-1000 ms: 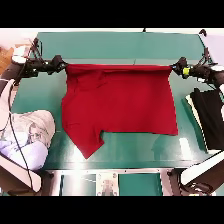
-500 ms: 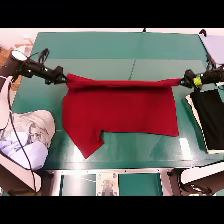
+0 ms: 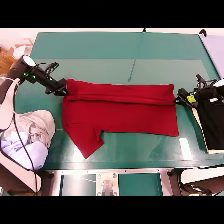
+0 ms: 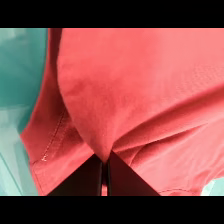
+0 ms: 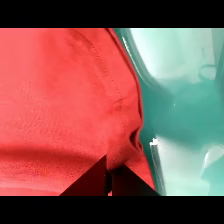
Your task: Fold the shirts.
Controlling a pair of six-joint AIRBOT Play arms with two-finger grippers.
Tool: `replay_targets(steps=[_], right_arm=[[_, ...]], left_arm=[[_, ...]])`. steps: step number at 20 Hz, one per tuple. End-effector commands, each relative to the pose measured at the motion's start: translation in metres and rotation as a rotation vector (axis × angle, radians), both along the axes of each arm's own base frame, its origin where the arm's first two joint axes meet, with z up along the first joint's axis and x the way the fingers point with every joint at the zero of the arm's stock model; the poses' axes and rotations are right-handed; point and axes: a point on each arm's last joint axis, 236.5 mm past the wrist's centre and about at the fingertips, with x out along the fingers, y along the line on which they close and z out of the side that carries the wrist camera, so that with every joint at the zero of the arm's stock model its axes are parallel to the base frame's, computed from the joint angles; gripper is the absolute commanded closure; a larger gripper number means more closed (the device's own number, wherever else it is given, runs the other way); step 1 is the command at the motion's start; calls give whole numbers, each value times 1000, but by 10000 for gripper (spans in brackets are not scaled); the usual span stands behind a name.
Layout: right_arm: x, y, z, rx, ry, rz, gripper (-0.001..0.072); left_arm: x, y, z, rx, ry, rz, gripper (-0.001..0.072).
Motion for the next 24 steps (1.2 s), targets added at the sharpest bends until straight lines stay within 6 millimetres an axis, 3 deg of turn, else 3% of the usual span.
replay_targets(steps=[1, 2, 3, 4, 5, 9, 12, 16, 18, 20, 23, 24], right_arm=[[1, 12, -2, 36, -6, -14, 695], [2, 15, -1, 42, -9, -12, 690], [2, 17, 2, 46, -6, -1, 588], [2, 17, 7, 46, -2, 15, 488], [0, 14, 16, 43, 3, 33, 470], [-15, -8, 74, 19, -45, 2, 447], [-62, -12, 89, 14, -53, -75, 448], [-150, 14, 66, 62, 16, -257, 433], [-176, 24, 50, 42, -7, -347, 282], [-196, 35, 31, 35, -13, -409, 279], [-217, 59, 1, 89, 38, -450, 280], [-212, 63, -1, 120, 24, -473, 280]], left_arm=[[-4, -3, -2, -8, 20, 4, 676], [-4, -7, 1, -27, 22, 8, 675], [-6, -11, 3, -46, 36, 11, 657], [-10, -11, 7, -58, 53, 9, 299], [-13, -9, 13, -64, 79, 22, 125], [-35, 6, 47, -88, 144, 13, 125], [-66, 22, 61, -4, 87, 37, 125], [-149, 18, 40, 49, 33, 145, 125], [-188, 8, 22, 36, 13, 225, 124], [-225, -2, 1, 19, 30, 292, 124], [-244, -26, -26, -87, 31, 400, 130], [-242, -34, -32, -116, 10, 417, 197]])
